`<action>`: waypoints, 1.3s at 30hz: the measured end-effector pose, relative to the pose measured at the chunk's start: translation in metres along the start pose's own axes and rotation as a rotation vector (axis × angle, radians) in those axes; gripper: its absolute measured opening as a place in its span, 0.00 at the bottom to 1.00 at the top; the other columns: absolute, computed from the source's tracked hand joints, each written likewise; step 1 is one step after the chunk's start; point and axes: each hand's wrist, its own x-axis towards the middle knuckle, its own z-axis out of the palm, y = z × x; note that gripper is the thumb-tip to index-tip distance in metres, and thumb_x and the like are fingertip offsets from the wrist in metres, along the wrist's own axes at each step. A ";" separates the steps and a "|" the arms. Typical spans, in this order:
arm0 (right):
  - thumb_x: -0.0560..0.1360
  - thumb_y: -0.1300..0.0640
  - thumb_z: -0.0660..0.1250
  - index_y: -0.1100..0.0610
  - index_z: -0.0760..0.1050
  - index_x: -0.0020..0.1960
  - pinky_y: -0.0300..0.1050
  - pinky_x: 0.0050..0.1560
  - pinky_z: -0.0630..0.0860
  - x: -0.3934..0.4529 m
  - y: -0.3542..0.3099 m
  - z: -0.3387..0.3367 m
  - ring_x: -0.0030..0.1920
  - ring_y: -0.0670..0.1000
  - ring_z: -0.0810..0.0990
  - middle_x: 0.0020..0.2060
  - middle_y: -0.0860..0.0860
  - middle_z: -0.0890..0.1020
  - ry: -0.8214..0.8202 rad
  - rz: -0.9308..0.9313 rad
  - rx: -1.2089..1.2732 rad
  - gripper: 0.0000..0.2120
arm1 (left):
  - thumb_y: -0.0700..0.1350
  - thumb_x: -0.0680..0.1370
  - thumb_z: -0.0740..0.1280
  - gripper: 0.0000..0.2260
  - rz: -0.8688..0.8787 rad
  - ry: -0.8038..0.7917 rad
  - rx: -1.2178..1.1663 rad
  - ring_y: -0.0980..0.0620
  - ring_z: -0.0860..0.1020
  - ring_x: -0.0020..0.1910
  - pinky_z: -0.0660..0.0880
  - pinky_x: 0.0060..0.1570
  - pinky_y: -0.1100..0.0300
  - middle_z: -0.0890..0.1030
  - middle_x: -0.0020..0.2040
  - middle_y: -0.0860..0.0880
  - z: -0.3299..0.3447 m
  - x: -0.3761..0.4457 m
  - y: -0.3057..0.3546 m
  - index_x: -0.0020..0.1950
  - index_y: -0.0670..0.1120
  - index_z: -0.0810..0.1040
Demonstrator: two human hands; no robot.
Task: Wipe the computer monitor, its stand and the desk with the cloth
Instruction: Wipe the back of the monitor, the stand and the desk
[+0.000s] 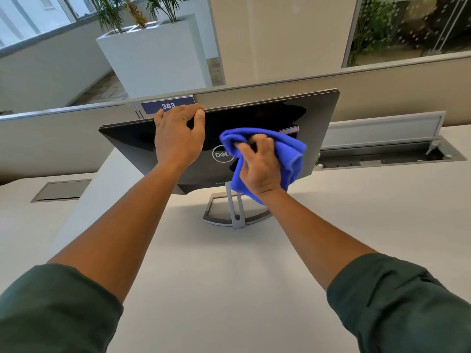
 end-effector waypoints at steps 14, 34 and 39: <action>0.77 0.59 0.63 0.49 0.68 0.40 0.38 0.32 0.70 -0.066 0.070 -0.016 0.34 0.46 0.73 0.33 0.44 0.73 -0.086 0.761 0.156 0.09 | 0.55 0.84 0.56 0.16 -0.014 -0.005 0.012 0.63 0.63 0.57 0.57 0.75 0.46 0.81 0.60 0.55 -0.003 -0.003 0.002 0.61 0.55 0.81; 0.75 0.66 0.66 0.62 0.73 0.62 0.46 0.46 0.78 -0.052 0.026 0.013 0.51 0.56 0.79 0.53 0.59 0.80 -0.033 1.790 1.422 0.15 | 0.55 0.83 0.56 0.16 -0.008 0.023 -0.026 0.59 0.70 0.63 0.56 0.76 0.44 0.81 0.61 0.55 0.002 -0.002 -0.001 0.62 0.54 0.81; 0.78 0.63 0.63 0.59 0.73 0.63 0.43 0.43 0.79 -0.057 0.047 0.007 0.44 0.53 0.81 0.48 0.56 0.80 0.145 1.801 1.303 0.14 | 0.56 0.83 0.56 0.16 -0.002 0.028 -0.017 0.55 0.72 0.65 0.54 0.77 0.45 0.81 0.61 0.55 0.004 -0.001 -0.003 0.61 0.54 0.81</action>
